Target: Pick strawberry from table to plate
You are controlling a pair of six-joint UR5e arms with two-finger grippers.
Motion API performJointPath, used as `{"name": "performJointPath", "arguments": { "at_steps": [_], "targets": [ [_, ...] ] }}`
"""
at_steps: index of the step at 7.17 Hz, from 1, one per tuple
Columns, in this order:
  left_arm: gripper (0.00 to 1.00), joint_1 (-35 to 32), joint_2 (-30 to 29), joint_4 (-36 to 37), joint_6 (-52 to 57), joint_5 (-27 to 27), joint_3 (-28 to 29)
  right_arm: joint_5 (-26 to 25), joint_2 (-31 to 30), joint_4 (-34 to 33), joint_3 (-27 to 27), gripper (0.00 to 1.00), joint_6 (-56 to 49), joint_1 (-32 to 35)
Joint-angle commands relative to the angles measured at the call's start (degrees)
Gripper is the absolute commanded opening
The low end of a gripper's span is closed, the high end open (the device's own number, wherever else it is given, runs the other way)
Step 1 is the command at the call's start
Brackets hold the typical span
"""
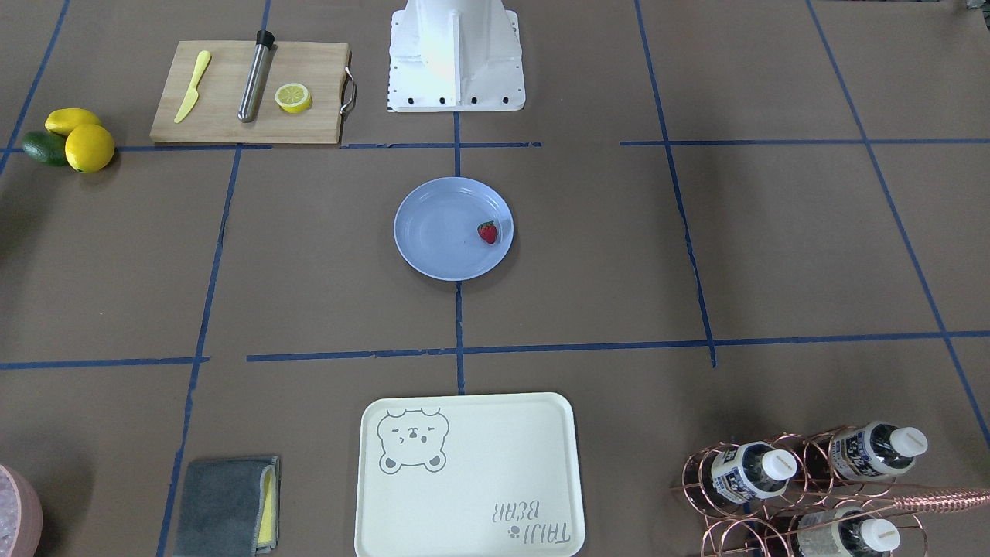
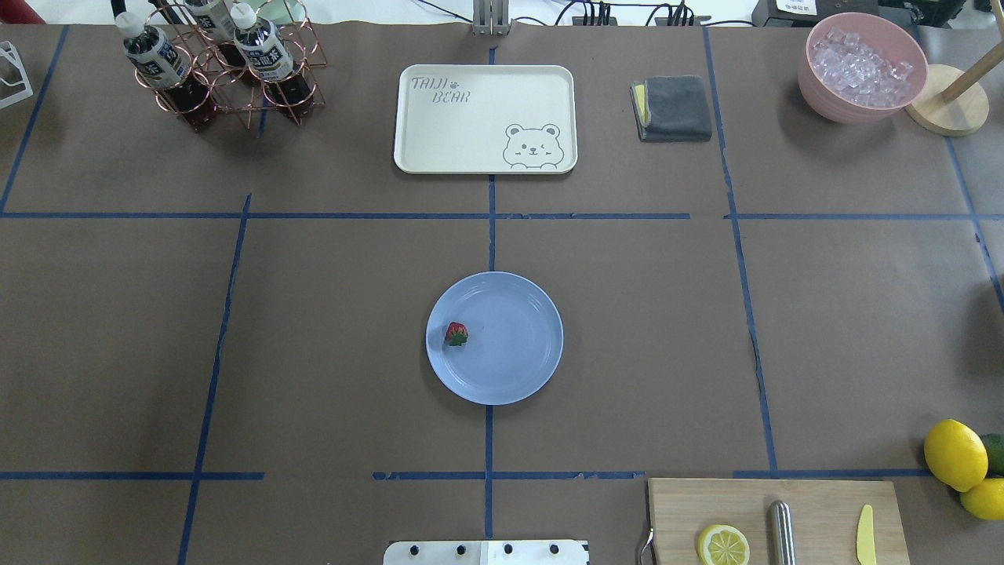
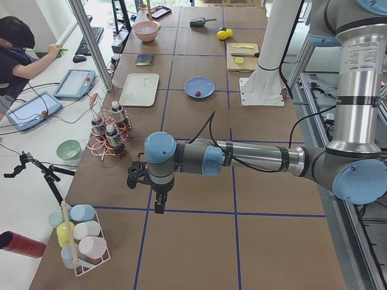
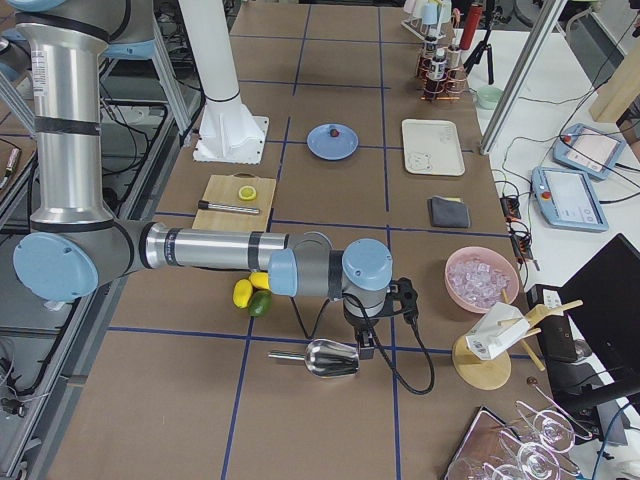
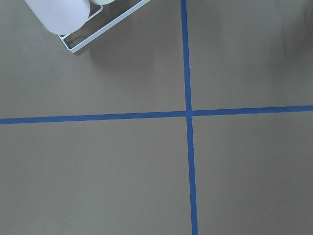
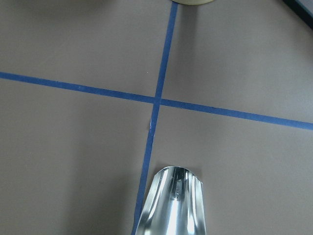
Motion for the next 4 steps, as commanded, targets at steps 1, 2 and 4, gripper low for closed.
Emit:
{"name": "performJointPath", "arguments": {
  "at_steps": [1, 2, 4],
  "targets": [
    [1.0, 0.0, 0.0, 0.0, 0.0, 0.0, 0.0, -0.1, 0.0, 0.0, -0.3, 1.0, 4.3, 0.0],
    [1.0, 0.0, 0.1, 0.0, 0.0, 0.0, 0.0, -0.1, -0.2, -0.1, -0.3, 1.0, 4.3, 0.0],
    [1.0, 0.0, 0.1, -0.1, 0.0, 0.0, 0.1, 0.0, -0.4, 0.1, -0.3, 1.0, 4.3, 0.0]
  ]
}}
